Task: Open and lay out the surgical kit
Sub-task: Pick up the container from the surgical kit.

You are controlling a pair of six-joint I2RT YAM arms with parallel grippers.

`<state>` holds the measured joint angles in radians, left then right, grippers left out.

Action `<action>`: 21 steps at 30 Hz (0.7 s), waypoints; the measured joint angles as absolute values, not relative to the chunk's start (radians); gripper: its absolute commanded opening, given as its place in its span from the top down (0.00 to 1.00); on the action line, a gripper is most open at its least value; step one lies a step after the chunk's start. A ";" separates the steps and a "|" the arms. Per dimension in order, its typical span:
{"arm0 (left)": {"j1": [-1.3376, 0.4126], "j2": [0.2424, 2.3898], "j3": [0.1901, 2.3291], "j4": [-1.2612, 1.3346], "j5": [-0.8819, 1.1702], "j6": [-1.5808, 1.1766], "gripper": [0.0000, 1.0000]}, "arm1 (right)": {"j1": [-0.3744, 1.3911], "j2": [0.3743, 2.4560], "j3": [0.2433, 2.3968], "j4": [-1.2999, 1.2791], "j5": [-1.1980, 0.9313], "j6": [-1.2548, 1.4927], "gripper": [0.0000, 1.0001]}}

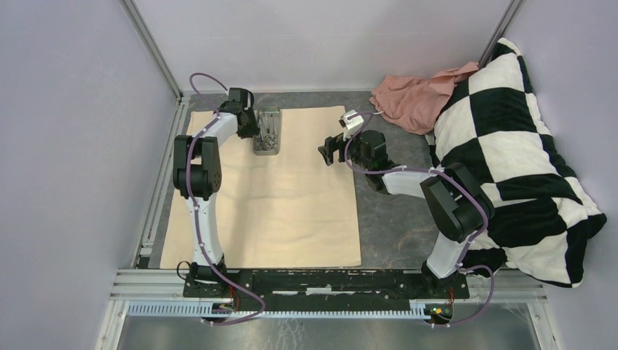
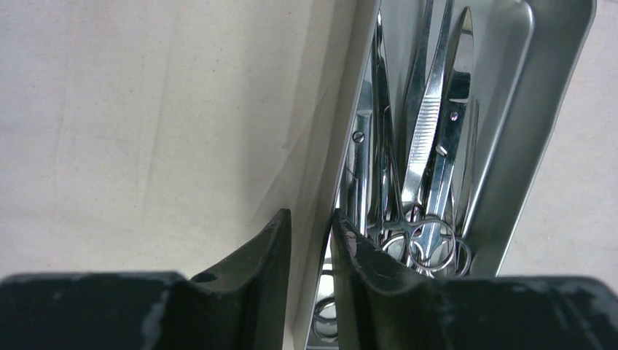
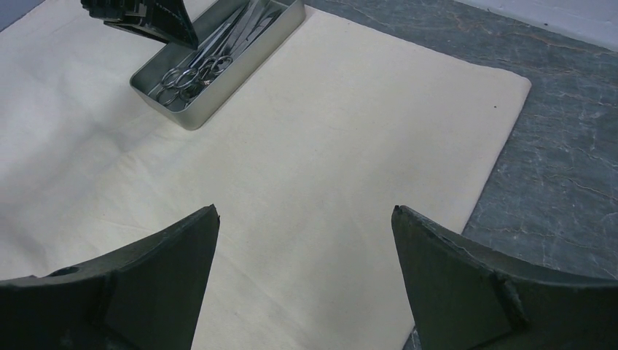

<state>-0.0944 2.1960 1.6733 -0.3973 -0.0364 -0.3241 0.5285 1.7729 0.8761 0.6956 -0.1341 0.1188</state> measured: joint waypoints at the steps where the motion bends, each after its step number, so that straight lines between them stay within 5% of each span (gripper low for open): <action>1: -0.096 2.207 1.684 -0.398 -0.035 -0.321 0.71 | 0.528 1.773 0.876 0.696 -0.136 0.120 0.05; 11: -0.104 2.238 1.723 -0.425 -0.035 -0.295 0.97 | 0.527 1.775 0.884 0.692 -0.154 0.134 0.05; 21: -0.134 2.180 1.658 -0.429 -0.058 -0.294 0.98 | 0.498 1.777 0.888 0.696 -0.139 0.136 0.05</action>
<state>-0.1337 2.1799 1.6577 -0.4290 -0.0582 -0.2935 0.4984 1.7775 0.8875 0.6956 -0.1387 0.1364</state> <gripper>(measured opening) 0.044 0.956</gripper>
